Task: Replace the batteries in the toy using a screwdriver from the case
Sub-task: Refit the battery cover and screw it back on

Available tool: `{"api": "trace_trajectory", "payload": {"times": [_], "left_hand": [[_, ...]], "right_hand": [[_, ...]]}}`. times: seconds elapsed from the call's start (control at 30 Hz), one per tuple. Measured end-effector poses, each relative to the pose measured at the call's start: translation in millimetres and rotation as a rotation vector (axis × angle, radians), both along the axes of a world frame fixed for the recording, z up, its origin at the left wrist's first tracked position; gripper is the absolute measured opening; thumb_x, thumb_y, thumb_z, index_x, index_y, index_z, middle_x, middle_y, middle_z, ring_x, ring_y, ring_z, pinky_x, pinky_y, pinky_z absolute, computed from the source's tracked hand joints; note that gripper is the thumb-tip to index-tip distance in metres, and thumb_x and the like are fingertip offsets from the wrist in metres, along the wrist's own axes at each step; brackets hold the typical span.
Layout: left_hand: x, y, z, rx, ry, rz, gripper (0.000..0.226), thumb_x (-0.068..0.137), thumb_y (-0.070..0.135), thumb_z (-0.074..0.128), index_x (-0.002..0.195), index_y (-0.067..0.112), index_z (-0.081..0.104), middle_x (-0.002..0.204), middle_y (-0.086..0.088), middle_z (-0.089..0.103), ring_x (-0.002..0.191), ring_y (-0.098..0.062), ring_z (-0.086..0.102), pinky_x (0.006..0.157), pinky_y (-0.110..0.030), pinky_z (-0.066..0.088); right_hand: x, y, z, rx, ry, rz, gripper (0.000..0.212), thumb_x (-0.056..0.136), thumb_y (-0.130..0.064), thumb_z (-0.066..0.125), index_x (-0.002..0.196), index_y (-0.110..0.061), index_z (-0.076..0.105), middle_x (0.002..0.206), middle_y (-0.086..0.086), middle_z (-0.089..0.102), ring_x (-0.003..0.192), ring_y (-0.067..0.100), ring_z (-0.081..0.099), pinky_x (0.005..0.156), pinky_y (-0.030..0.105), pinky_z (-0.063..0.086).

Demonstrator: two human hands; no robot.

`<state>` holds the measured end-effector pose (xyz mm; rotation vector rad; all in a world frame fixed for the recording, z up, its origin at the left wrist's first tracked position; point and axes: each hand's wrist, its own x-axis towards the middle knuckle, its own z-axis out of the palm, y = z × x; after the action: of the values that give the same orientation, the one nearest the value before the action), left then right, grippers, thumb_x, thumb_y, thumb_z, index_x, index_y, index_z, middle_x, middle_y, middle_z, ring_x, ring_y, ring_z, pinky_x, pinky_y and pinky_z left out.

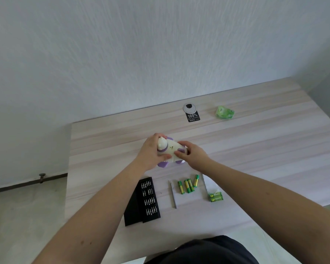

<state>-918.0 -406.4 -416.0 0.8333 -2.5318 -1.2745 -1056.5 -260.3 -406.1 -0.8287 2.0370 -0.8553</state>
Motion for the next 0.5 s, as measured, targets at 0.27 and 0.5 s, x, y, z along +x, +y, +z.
{"api": "trace_trajectory", "payload": {"times": [0.27,0.5], "left_hand": [[2,-16,17,0.086,-0.073,-0.157,0.060,0.063,0.009,0.088,0.113,0.019,0.057,0.109,0.023,0.057,0.102,-0.009,0.054,0.080,-0.020,0.042],[12,-24,12,-0.117,-0.127,-0.106,0.085,0.043,0.045,0.086,0.122,0.028,0.060,0.125,0.003,0.038,0.118,-0.023,0.040,0.105,-0.035,0.034]], "right_hand": [[13,11,2,0.043,-0.092,0.055,0.063,0.082,-0.033,0.073,0.137,-0.026,0.044,0.108,-0.004,0.063,0.097,0.016,0.061,0.080,0.027,0.050],[30,27,-6,0.081,0.025,0.116,0.066,0.090,-0.027,0.062,0.147,-0.030,0.029,0.122,0.002,0.065,0.109,0.017,0.062,0.091,0.032,0.051]]}}
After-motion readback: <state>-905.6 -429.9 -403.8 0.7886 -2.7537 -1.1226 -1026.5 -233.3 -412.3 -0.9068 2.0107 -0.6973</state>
